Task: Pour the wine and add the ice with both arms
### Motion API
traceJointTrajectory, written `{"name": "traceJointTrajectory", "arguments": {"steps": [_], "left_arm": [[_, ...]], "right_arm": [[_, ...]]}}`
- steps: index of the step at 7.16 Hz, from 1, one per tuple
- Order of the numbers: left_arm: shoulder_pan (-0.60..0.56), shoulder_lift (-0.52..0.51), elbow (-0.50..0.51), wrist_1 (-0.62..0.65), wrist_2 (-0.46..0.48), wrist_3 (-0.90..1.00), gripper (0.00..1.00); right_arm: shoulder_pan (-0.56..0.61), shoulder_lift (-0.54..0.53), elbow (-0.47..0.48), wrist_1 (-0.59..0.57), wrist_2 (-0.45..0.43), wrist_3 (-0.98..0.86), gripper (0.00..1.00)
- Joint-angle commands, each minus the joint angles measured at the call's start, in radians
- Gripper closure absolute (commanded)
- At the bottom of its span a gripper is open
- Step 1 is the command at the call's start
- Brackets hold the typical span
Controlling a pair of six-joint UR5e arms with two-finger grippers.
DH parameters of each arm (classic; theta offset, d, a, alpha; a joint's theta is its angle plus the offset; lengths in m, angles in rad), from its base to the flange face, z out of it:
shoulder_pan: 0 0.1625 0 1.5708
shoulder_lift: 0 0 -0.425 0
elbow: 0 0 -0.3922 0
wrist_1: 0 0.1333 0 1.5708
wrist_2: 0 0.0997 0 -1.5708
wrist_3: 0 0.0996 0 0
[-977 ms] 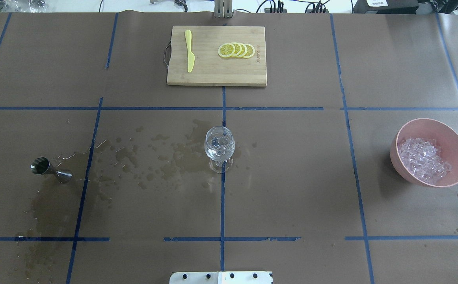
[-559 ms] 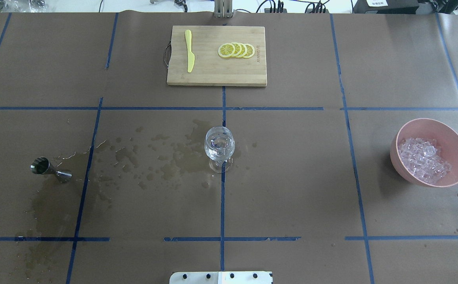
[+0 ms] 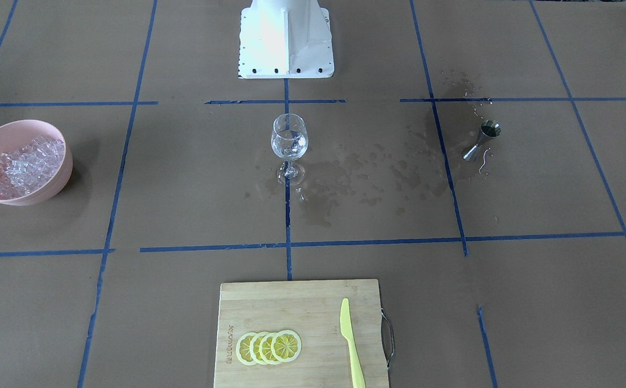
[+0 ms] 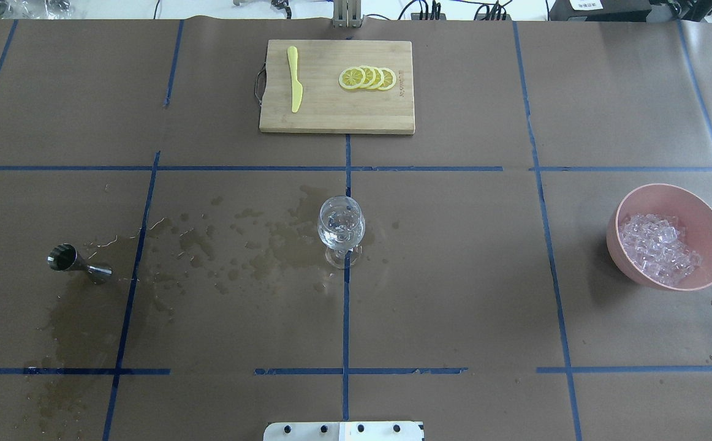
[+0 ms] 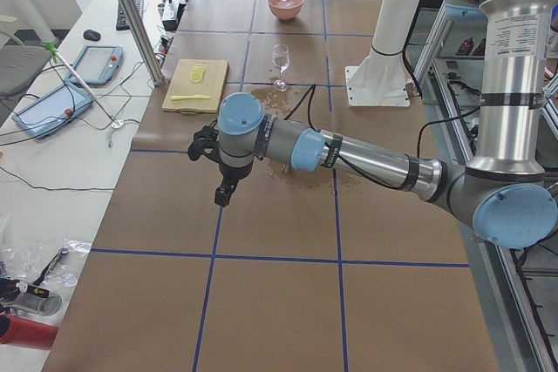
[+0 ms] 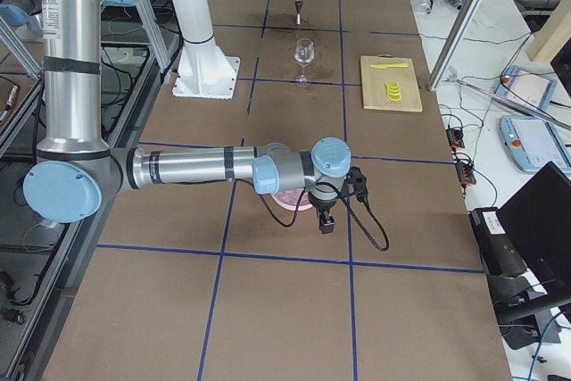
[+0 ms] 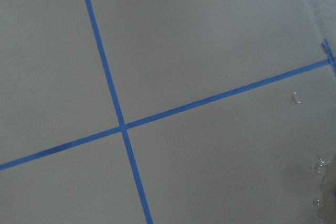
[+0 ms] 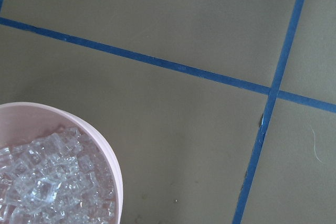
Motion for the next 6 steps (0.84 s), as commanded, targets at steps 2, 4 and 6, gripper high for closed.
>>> {"name": "traceJointTrajectory", "arguments": {"steps": [2,4,6], "left_arm": [[0.280,0.061,0.001,-0.544,0.111,-0.561,0.01],[0.523,0.185,-0.015,-0.919,0.376,-0.860,0.04],[0.731,0.317,-0.020,-1.108,0.690,-0.949,0.01]], "right_arm": [[-0.009,-0.002,0.003,0.023,0.053,0.003,0.00],[-0.012,-0.002,-0.001,0.023,0.053,0.003,0.00],[-0.015,-0.002,-0.003,0.023,0.053,0.003,0.00]]}}
